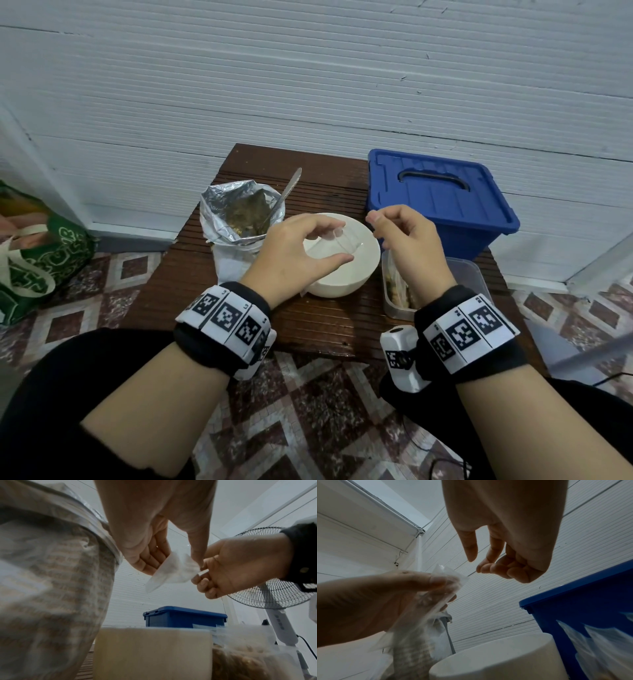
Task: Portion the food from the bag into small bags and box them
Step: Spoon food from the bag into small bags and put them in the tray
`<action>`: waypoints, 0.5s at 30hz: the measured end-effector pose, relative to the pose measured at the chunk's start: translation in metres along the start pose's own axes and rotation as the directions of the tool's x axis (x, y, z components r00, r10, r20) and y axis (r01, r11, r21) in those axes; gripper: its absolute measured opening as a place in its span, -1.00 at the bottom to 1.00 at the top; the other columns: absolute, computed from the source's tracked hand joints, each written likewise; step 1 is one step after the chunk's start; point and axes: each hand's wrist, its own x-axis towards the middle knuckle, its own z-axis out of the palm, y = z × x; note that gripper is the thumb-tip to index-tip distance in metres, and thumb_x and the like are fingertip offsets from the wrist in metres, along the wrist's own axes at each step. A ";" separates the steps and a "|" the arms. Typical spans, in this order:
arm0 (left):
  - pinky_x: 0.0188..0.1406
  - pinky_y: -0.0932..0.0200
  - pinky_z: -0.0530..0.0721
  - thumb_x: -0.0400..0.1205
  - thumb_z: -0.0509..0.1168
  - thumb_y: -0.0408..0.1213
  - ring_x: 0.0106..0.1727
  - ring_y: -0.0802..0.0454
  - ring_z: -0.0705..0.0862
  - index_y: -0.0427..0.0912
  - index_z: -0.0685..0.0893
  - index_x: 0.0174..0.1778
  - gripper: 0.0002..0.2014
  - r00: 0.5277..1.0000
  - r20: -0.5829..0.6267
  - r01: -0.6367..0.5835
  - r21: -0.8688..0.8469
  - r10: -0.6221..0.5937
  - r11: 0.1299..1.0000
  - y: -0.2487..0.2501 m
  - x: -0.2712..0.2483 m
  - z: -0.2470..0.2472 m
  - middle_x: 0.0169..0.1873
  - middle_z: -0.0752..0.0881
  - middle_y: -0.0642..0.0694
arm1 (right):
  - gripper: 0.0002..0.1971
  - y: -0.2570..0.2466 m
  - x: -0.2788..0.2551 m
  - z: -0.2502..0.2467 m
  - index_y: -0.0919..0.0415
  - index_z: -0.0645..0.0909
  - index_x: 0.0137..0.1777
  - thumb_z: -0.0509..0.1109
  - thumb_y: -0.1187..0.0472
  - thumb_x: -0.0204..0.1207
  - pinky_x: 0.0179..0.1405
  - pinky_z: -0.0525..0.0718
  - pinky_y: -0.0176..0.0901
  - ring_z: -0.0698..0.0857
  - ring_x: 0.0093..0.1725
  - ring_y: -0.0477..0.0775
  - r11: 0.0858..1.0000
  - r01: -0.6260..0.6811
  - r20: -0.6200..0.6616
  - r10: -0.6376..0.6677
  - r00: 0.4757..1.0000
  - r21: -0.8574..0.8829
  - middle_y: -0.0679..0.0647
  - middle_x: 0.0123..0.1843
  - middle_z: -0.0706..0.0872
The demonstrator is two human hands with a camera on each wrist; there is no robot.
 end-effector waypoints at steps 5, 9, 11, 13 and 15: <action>0.07 0.35 0.65 0.37 0.61 -0.21 -0.01 0.23 0.72 -0.07 0.77 0.11 -0.62 0.990 -0.127 0.036 -0.172 -0.059 0.985 0.022 0.005 -0.021 -0.02 0.79 0.07 | -0.78 -0.008 0.009 0.006 0.22 0.69 -0.01 0.30 0.08 0.63 -0.17 0.54 -0.15 0.54 -0.30 -0.11 0.995 -0.032 -0.017 0.034 0.999 0.089 -0.04 -0.31 0.64; -0.06 0.31 0.71 0.40 0.56 -0.27 0.00 0.16 0.75 -0.07 0.74 0.15 -0.62 0.965 -0.209 0.079 -0.346 -0.160 0.935 0.040 0.011 -0.050 -0.03 0.80 0.08 | -0.73 -0.020 0.017 0.020 0.23 0.71 0.02 0.26 0.06 0.66 -0.32 0.43 -0.33 0.53 -0.35 -0.21 0.988 -0.027 0.044 0.021 0.999 0.151 -0.06 -0.31 0.63; -0.06 0.27 0.73 0.41 0.55 -0.21 0.00 0.15 0.75 -0.03 0.73 0.15 -0.62 0.946 -0.275 0.075 -0.334 -0.174 0.939 0.039 0.016 -0.067 -0.03 0.79 0.07 | -0.72 -0.028 0.021 0.030 0.18 0.70 0.04 0.26 0.01 0.66 -0.34 0.43 -0.40 0.57 -0.37 -0.28 0.990 -0.024 0.096 0.011 0.995 0.136 -0.09 -0.26 0.65; -0.03 0.27 0.72 0.42 0.55 -0.15 -0.02 0.19 0.72 0.02 0.70 0.16 -0.62 0.915 -0.353 0.095 -0.283 -0.196 0.954 0.029 0.020 -0.084 -0.03 0.77 0.10 | -0.72 -0.034 0.025 0.042 0.12 0.68 0.07 0.29 -0.06 0.62 -0.28 0.48 -0.44 0.62 -0.31 -0.36 0.994 -0.023 0.150 0.007 0.989 0.105 -0.11 -0.14 0.69; 0.05 0.20 0.72 0.41 0.55 -0.08 0.02 0.20 0.72 0.08 0.69 0.15 -0.61 0.887 -0.403 0.137 -0.232 -0.224 0.963 0.015 0.021 -0.100 0.00 0.76 0.13 | -0.64 -0.038 0.030 0.054 0.11 0.68 0.16 0.34 -0.13 0.56 -0.04 0.58 -0.28 0.68 -0.02 -0.26 0.999 0.000 0.174 -0.007 0.985 0.041 -0.07 0.04 0.73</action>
